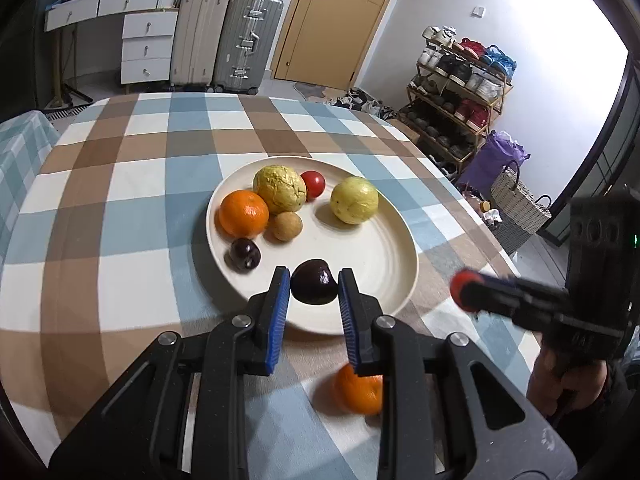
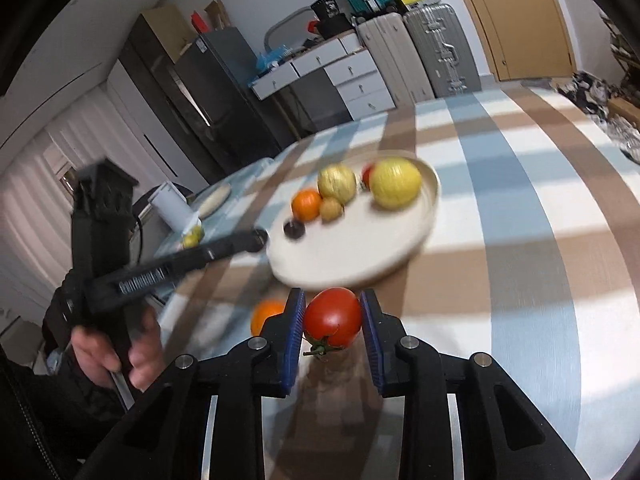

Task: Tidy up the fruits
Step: 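Carry the plum and tomato over the cream plate with both tools, then open both tools to release the plum and tomato onto the plate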

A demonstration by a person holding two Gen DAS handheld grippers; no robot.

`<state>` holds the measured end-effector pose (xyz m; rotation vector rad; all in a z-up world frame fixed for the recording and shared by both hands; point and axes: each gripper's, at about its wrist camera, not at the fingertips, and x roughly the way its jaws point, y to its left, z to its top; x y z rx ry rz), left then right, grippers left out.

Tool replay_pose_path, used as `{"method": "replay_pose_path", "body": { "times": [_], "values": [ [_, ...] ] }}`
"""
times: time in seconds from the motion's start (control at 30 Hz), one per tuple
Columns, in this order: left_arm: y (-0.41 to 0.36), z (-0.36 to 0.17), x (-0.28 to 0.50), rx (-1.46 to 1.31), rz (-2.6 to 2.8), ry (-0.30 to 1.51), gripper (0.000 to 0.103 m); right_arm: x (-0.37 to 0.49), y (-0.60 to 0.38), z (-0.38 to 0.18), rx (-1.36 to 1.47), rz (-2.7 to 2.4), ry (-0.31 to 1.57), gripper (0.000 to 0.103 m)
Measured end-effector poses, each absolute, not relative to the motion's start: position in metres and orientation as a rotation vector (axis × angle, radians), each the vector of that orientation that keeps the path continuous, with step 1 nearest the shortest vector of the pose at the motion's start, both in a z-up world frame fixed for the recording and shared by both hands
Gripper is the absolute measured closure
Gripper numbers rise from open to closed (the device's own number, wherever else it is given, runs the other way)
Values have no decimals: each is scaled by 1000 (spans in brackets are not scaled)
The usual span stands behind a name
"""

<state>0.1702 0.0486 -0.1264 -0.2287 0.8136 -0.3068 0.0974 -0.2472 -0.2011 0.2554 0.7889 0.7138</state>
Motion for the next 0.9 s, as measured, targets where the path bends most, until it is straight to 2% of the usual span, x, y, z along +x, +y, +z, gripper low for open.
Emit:
{"method": "replay_pose_path", "body": {
  "times": [0.43,0.9],
  "values": [
    [46,-147,222,-200,-317,860,81,192,-195,-194,203,754,818,75],
    [45,-160,238,-193,-318,876,81,209,-151,-215,-50,677,810,74]
  ]
}}
